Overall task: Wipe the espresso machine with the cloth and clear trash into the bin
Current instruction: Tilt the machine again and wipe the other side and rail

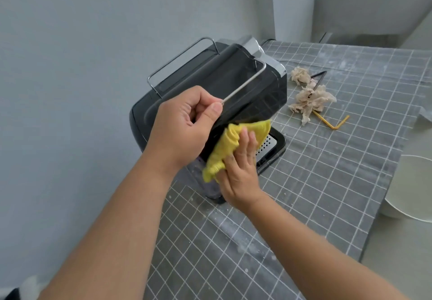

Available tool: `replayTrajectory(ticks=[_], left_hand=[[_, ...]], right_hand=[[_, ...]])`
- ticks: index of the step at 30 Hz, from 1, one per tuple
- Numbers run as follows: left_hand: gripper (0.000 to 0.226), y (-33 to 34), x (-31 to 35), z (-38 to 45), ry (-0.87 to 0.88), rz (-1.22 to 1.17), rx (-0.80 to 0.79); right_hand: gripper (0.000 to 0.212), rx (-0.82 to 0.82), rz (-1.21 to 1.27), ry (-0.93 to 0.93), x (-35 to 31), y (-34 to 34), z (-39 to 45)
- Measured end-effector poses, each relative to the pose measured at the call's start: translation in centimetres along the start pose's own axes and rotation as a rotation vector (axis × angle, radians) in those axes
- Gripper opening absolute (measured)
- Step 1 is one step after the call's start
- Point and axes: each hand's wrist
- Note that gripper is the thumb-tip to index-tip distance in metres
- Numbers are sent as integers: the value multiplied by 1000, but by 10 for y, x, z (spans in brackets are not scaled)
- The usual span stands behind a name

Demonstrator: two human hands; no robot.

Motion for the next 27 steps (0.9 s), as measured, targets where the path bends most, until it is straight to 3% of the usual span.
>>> replayTrajectory(ticks=[3, 6, 7, 8, 10, 11, 15, 17, 19, 22, 24, 27], left_hand=[[11, -1, -1, 1, 8, -2, 33], [11, -2, -1, 0, 15, 23, 49], [11, -2, 0, -1, 16, 25, 50], [11, -1, 1, -1, 15, 28, 50], [10, 0, 3, -2, 18, 46, 41], [10, 1, 4, -2, 19, 55, 37], [10, 0, 3, -1, 9, 43, 36], [9, -1, 2, -1, 4, 37, 42], [9, -1, 1, -2, 9, 61, 41], [9, -1, 1, -2, 13, 80, 44], [9, -2, 2, -1, 13, 77, 51], [11, 0, 3, -2, 18, 86, 55]], right_hand=[[60, 98, 64, 0, -38, 2, 39], [58, 23, 7, -48, -24, 22, -6], [59, -29, 16, 22, -10, 27, -33], [61, -91, 77, 187, 0, 29, -55], [64, -215, 296, 702, -1, 27, -77], [64, -206, 417, 904, -10, 27, -79], [64, 147, 826, 1407, -71, 29, -32], [65, 146, 911, 1388, -100, 24, -9], [61, 126, 814, 1122, -112, 18, 5], [63, 288, 662, 969, -82, 27, 8], [59, 368, 649, 1078, -61, 36, -2], [59, 401, 719, 1441, -49, 43, -22]])
Point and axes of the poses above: each hand's wrist, its own z-axis towards the middle knuckle, its own y-axis out of the palm, x = y × z, and after that the axes turned 3 degrees about -x, right-handed
